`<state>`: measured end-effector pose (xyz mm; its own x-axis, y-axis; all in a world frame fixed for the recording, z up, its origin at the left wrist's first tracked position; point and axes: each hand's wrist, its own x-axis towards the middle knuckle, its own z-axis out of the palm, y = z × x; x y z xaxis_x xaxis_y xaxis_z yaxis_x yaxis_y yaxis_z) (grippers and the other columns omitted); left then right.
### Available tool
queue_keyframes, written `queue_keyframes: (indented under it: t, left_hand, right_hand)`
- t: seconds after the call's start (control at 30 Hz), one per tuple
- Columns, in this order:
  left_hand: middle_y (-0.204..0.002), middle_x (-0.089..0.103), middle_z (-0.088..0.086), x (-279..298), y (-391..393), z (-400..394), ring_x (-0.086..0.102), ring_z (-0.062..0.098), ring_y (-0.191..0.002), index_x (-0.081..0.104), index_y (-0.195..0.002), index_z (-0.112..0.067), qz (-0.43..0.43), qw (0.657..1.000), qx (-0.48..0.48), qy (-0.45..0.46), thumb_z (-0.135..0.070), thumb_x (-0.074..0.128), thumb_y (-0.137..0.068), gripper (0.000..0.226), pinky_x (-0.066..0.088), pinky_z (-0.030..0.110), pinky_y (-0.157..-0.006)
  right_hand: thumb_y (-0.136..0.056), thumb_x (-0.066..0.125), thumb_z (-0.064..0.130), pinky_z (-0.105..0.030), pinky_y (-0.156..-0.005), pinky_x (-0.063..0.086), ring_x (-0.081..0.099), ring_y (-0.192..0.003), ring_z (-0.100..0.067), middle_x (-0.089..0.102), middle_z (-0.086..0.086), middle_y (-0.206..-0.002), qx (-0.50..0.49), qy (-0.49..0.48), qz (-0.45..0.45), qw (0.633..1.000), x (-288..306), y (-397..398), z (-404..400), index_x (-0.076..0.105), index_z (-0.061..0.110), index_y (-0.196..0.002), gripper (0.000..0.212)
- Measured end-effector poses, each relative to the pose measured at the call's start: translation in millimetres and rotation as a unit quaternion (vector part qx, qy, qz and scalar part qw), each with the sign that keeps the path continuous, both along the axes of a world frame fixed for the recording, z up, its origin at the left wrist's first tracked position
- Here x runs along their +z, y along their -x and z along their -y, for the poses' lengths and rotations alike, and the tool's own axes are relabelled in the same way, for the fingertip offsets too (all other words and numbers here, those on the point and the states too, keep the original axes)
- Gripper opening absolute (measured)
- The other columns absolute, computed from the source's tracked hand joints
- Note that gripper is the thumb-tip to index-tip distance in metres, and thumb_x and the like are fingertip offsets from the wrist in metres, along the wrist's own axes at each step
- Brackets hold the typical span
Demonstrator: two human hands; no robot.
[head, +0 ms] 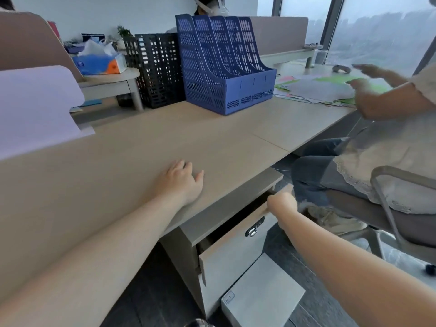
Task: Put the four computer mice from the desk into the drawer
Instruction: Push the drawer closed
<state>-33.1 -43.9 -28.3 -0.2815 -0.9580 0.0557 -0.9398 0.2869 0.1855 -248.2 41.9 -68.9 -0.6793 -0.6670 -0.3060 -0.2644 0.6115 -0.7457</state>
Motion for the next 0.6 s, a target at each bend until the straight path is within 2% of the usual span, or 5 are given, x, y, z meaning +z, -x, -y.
queue_keyframes:
  t: [0.07, 0.13, 0.27, 0.47, 0.6]
  left_hand:
    - [-0.158, 0.019, 0.006, 1, 1, 3, 0.014, 0.021, -0.145, 0.025, -0.146, -0.013, 0.005, 1.0, -0.003, 0.006, -0.049, 0.023, -0.095, 0.063, 0.014, 0.038, -0.119]
    - [-0.158, 0.019, 0.006, 0, 1, 9, 0.014, 0.02, -0.146, 0.025, -0.146, -0.013, 0.005, 1.0, -0.001, 0.01, -0.048, 0.023, -0.095, 0.062, 0.013, 0.037, -0.118]
    - [-0.158, 0.019, 0.007, -2, 3, 17, 0.014, 0.02, -0.146, 0.024, -0.146, -0.011, 0.01, 1.0, 0.005, 0.012, -0.047, 0.024, -0.095, 0.063, 0.013, 0.037, -0.119]
    - [-0.158, 0.02, 0.007, -1, 5, 20, 0.015, 0.02, -0.145, 0.025, -0.146, -0.011, 0.006, 1.0, 0.003, 0.011, -0.044, 0.025, -0.095, 0.062, 0.012, 0.036, -0.118]
    - [-0.158, 0.019, 0.007, 0, 5, 20, 0.014, 0.02, -0.146, 0.024, -0.147, -0.011, 0.007, 1.0, 0.005, 0.008, -0.045, 0.025, -0.095, 0.062, 0.012, 0.036, -0.118]
  right_hand:
    - [-0.091, 0.052, 0.011, -0.007, -0.037, 0.039, 0.03, -0.052, -0.009, 0.037, 0.001, -0.066, -0.021, 0.014, 0.107, 0.994, 1, -12, 3, 0.059, 0.007, -0.098, 0.011]
    - [-0.087, 0.06, 0.008, -0.018, -0.062, 0.043, 0.036, -0.053, -0.014, 0.037, 0.001, -0.064, 0.085, -0.089, -0.014, 0.992, -10, -20, 12, 0.056, 0.009, -0.077, 0.011]
    - [-0.094, 0.043, 0.007, -0.024, -0.062, 0.041, 0.048, -0.066, -0.017, 0.053, -0.016, -0.095, 0.024, 0.0, 0.003, 1.0, -21, -22, 17, 0.059, -0.003, -0.122, 0.033]
    - [-0.092, 0.035, -0.001, -0.034, -0.075, 0.045, 0.049, -0.086, -0.027, 0.063, -0.021, -0.116, 0.02, -0.017, 0.009, 1.0, -28, -23, 25, 0.055, -0.001, -0.123, 0.037]
    - [-0.091, 0.035, -0.003, -0.032, -0.068, 0.042, 0.05, -0.075, -0.026, 0.053, -0.009, -0.074, 0.042, -0.029, -0.001, 0.999, -27, -23, 24, 0.057, -0.003, -0.119, 0.035]
